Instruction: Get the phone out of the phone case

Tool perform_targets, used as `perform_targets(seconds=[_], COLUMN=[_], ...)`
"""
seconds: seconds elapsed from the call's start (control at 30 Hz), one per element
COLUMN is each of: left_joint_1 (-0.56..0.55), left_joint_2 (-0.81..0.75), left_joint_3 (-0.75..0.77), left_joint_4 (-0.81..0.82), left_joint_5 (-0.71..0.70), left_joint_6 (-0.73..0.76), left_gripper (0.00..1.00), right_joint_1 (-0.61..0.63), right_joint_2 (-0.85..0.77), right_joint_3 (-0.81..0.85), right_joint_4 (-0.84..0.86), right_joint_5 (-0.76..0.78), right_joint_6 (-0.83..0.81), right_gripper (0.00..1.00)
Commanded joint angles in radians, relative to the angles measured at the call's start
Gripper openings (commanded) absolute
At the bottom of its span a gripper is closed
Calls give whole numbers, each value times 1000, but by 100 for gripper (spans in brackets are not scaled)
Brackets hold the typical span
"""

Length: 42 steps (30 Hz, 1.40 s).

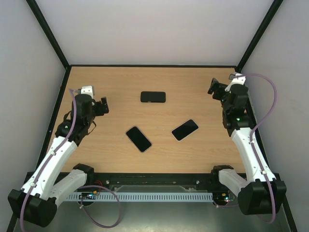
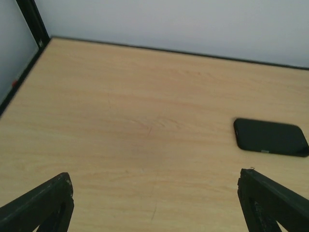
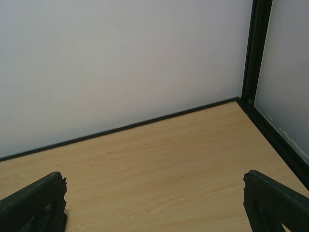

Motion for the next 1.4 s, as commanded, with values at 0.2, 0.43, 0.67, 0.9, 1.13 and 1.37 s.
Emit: perform_targets(seconds=[0.2, 0.43, 0.67, 0.9, 1.13, 1.37], left_joint_1=[-183, -479, -597, -666, -704, -708], left_joint_2=[-3, 126, 300, 503, 782, 991], left_joint_3=[-70, -49, -30, 70, 272, 458], left_joint_4=[-77, -152, -122, -17, 42, 55], left_joint_5=[60, -6, 66, 163, 221, 272], left_joint_6=[-166, -327, -412, -315, -169, -86], left_gripper=[89, 98, 96, 95, 100, 100], right_joint_1=[-60, -74, -79, -86, -124, -127], right_joint_2=[-16, 9, 45, 128, 177, 155], right_joint_3=[-83, -107, -61, 71, 35, -30], right_joint_4=[-73, -115, -208, -406, -396, -338], right_joint_5=[-180, -296, -341, -215, -188, -198], right_joint_6=[-70, -115, -163, -291, -306, -271], right_gripper=[98, 97, 98, 98, 97, 97])
